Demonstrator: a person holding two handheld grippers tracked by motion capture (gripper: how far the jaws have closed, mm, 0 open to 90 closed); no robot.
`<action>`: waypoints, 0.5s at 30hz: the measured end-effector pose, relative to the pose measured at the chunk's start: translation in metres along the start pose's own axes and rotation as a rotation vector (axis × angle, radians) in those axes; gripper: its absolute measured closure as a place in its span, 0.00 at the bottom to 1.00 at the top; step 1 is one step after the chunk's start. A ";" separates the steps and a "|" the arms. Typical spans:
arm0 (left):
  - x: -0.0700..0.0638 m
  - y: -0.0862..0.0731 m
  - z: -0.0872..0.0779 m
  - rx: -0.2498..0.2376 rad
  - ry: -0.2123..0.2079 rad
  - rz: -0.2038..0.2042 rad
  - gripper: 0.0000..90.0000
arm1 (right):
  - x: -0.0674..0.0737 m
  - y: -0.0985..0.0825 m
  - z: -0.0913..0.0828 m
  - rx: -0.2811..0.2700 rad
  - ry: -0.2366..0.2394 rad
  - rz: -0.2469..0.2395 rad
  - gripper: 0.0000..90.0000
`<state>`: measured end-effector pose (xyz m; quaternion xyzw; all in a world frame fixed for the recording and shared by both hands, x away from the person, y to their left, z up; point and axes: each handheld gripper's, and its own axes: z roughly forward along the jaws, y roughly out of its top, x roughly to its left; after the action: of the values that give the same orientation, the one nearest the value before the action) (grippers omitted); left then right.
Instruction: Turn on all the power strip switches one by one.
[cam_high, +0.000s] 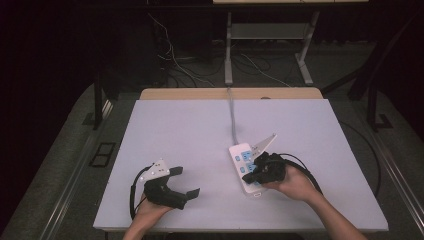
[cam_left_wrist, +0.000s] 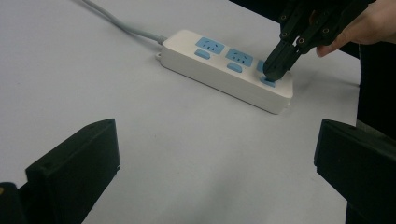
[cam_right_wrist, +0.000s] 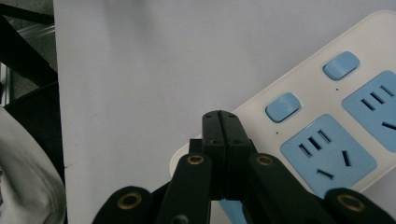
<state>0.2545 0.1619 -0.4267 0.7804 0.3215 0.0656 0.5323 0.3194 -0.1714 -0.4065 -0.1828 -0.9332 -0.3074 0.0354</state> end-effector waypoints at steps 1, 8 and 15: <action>0.000 0.000 0.000 0.000 0.000 0.000 0.00 | 0.000 0.000 0.000 -0.001 0.000 0.000 1.00; 0.000 0.000 0.000 0.001 0.000 -0.001 0.00 | -0.003 -0.004 0.001 -0.025 0.011 0.007 1.00; -0.001 0.000 0.001 0.003 -0.001 0.001 0.00 | -0.007 -0.010 0.002 -0.057 0.038 0.029 1.00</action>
<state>0.2544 0.1609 -0.4269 0.7816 0.3207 0.0650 0.5311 0.3227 -0.1799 -0.4145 -0.1911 -0.9204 -0.3369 0.0525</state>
